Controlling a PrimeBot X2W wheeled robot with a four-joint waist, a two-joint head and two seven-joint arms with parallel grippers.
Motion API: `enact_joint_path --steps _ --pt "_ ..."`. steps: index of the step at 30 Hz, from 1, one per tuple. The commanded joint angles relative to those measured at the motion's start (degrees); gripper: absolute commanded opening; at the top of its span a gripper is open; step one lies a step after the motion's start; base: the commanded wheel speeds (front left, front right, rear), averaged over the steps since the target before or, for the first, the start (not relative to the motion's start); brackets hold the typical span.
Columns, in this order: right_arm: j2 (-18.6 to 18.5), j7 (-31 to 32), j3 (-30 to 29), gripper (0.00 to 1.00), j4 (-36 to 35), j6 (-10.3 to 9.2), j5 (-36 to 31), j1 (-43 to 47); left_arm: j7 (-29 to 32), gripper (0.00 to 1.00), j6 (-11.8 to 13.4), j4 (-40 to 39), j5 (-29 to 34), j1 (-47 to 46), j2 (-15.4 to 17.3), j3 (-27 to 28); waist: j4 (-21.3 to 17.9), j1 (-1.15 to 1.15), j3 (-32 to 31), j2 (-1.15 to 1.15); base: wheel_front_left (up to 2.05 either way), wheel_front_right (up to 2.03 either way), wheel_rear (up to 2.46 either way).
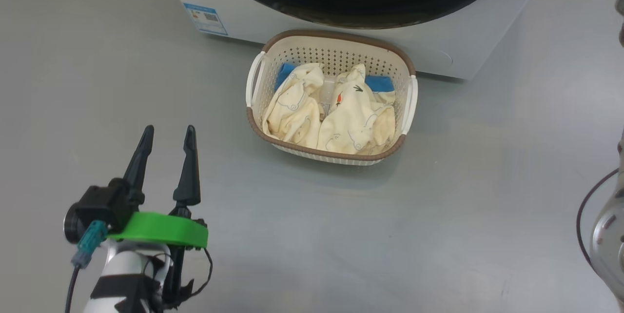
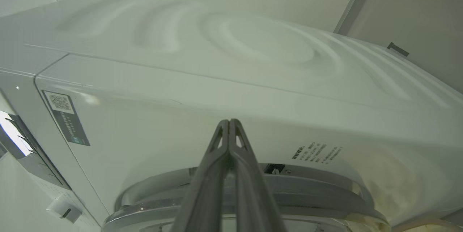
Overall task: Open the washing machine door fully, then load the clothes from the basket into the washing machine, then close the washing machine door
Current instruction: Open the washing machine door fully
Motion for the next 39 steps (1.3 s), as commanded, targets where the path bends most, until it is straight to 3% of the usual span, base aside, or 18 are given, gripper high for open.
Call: enact_joint_path --steps 1,18,39 --pt "0.9 0.8 1.1 0.00 -1.7 -0.15 -0.5 -3.4 -0.6 1.00 -0.3 -1.5 0.7 -1.7 0.8 1.8 0.6 0.00 0.5 0.00 0.00 0.00 0.00" --pt "1.6 8.4 0.7 0.00 0.9 -0.15 -6.2 -10.0 -0.6 1.00 -1.1 -0.4 0.9 -3.3 -1.5 1.8 3.8 0.00 3.4 0.00 0.00 0.00 0.00" --pt "1.7 10.7 -1.1 0.00 7.4 -0.15 -10.9 -18.0 -0.6 1.00 -1.1 0.1 -1.1 -5.3 -2.4 0.0 6.1 0.00 7.1 0.00 0.00 0.00 0.00"
